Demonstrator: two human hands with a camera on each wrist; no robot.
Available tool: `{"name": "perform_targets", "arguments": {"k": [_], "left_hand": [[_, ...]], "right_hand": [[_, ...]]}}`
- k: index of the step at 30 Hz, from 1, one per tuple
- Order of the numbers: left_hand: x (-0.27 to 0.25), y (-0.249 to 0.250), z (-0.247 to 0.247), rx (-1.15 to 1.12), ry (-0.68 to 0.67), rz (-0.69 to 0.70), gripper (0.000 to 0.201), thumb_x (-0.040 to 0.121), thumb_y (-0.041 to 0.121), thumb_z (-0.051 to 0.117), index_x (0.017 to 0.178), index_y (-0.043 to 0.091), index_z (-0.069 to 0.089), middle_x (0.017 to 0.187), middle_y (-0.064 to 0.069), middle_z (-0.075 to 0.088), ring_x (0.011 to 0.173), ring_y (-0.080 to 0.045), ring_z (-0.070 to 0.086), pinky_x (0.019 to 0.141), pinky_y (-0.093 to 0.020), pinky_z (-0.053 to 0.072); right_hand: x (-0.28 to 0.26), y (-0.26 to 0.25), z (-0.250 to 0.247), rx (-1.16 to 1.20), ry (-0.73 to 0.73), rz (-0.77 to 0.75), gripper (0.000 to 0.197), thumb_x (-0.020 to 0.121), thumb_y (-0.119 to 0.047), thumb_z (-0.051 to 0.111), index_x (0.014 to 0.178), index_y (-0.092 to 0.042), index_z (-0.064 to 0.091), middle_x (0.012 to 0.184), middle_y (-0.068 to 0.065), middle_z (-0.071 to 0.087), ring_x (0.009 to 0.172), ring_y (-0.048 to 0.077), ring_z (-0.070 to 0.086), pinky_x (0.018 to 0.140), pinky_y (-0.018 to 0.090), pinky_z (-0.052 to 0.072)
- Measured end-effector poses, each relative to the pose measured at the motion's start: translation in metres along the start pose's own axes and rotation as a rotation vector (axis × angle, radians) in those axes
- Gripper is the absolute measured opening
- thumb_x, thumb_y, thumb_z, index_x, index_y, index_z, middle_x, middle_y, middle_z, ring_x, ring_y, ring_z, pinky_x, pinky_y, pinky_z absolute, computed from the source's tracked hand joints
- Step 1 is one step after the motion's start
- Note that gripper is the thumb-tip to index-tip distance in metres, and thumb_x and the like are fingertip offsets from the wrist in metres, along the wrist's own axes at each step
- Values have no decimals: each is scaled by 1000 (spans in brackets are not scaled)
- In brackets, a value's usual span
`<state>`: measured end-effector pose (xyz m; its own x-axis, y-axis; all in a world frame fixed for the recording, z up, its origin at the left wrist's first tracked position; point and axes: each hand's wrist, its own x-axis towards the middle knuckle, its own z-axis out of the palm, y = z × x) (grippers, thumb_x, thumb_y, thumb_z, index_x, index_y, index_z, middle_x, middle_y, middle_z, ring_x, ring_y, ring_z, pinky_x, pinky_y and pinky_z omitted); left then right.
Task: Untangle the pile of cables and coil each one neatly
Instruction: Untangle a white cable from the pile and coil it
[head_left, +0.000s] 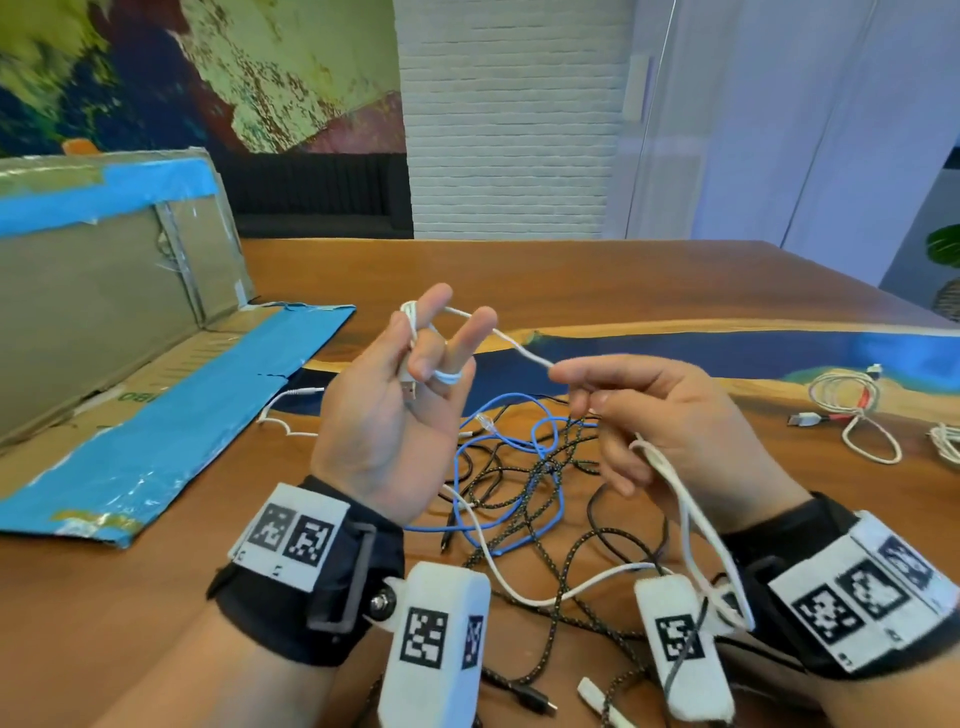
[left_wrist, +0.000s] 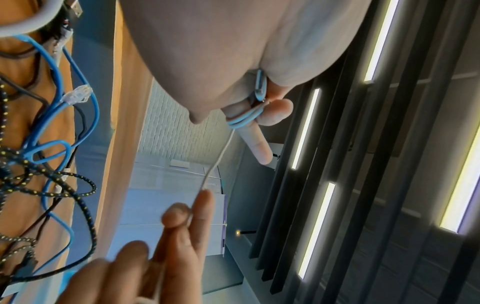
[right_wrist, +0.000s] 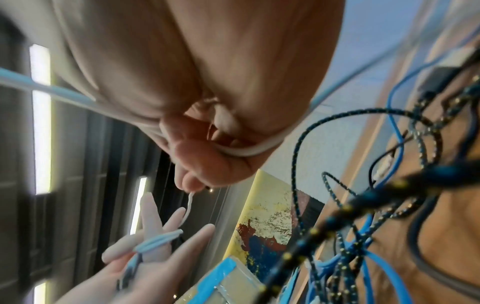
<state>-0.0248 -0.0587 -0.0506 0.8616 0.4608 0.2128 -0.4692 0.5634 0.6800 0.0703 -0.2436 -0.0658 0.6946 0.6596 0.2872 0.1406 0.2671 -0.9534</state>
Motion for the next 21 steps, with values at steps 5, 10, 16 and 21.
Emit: {"name": "perform_targets", "arguments": {"k": [5,10,16,21], "left_hand": [[0,0,4,-25,17,24,42,111,26,32,141,1,46,63,3,51,114,-24,70,101,-40,41],[-8,-16,11,404,-39,33,36,111,21,38,135,1,55,79,-7,71,102,-18,74,89,-26,54],[-14,-20,5,1097,-385,-196,32,111,24,39,119,13,68,67,-4,61,56,-27,57,67,-33,49],[-18,-16,1,975,-564,-329,43,108,39,41,110,12,74,56,2,28,51,-19,26,59,-45,22]], "right_hand": [[-6,-8,10,-300,-282,113,35,99,14,47,118,0,73,91,13,71,40,2,50,43,9,38],[-13,-11,15,-288,-421,120,34,97,19,47,118,6,70,85,15,71,44,-5,53,48,3,40],[-5,-13,-7,-32,-118,15,26,85,-7,59,99,-11,80,47,12,49,40,15,35,40,22,23],[4,-16,-24,306,76,89,39,88,-34,55,109,-9,76,49,1,34,45,14,8,47,29,6]]}}
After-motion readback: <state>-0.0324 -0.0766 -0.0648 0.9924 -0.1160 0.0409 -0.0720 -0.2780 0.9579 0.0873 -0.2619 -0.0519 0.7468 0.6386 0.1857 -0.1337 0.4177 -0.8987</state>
